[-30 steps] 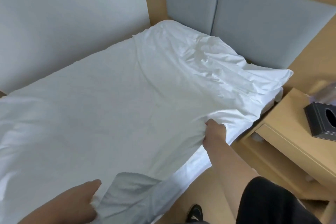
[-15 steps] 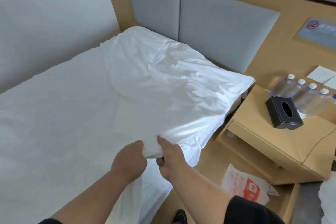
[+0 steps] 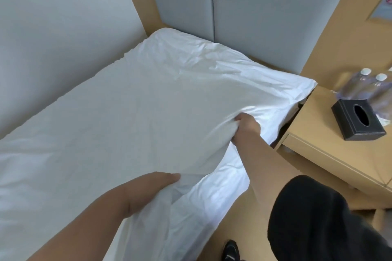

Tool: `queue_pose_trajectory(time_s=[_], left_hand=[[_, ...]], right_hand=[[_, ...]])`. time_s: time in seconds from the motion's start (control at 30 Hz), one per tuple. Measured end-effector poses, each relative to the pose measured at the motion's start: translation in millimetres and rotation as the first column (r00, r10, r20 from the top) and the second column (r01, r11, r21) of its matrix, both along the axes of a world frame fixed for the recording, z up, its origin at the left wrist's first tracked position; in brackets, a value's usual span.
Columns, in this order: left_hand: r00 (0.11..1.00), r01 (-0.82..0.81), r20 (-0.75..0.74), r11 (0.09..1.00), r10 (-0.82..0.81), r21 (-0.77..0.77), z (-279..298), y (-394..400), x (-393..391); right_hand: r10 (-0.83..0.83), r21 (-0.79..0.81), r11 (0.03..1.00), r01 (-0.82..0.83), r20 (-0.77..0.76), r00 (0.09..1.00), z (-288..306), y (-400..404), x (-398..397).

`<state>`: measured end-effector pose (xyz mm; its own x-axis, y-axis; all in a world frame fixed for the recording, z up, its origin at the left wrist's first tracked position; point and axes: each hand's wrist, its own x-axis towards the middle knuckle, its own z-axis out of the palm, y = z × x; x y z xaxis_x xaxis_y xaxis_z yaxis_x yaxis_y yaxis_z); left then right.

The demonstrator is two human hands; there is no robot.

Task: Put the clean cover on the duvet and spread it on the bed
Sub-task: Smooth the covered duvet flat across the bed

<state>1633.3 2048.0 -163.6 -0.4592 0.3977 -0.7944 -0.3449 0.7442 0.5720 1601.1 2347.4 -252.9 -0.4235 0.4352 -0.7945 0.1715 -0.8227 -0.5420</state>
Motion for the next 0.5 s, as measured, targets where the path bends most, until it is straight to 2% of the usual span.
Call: queue_pose_trajectory(time_s=[0.07, 0.13, 0.2, 0.3, 0.4, 0.5], left_hand=[[0.999, 0.028, 0.037, 1.000, -0.028, 0.003, -4.5, -1.0, -2.5], [0.994, 0.100, -0.033, 0.994, -0.101, -0.040, -14.5, -4.2, -7.9], [0.990, 0.086, -0.107, 0.996, -0.089, -0.027, -23.2, -6.7, -12.6], [0.971, 0.065, -0.232, 0.997, -0.055, 0.036, -36.6, 9.0, -29.1], [0.873, 0.115, -0.481, 0.992, -0.078, 0.049, -50.8, 47.4, -45.9], [0.692, 0.273, -0.692, 0.962, -0.209, -0.017, -59.4, 82.7, -58.7]], right_hand=[[0.078, 0.192, 0.980, -0.056, -0.114, 0.990, 20.3, 2.8, -13.5], [0.204, 0.268, 0.952, -0.148, -0.194, 0.960, 29.7, -5.8, -12.6], [0.255, 0.279, 0.938, -0.207, -0.148, 0.956, 24.3, -13.2, -1.8], [0.222, 0.242, 0.949, -0.202, -0.057, 0.973, 11.9, -22.2, 11.8], [0.195, 0.187, 0.964, -0.191, -0.004, 0.981, 7.1, -36.4, 16.2], [0.159, 0.107, 0.982, -0.157, -0.010, 0.987, 4.6, -45.3, 16.9]])
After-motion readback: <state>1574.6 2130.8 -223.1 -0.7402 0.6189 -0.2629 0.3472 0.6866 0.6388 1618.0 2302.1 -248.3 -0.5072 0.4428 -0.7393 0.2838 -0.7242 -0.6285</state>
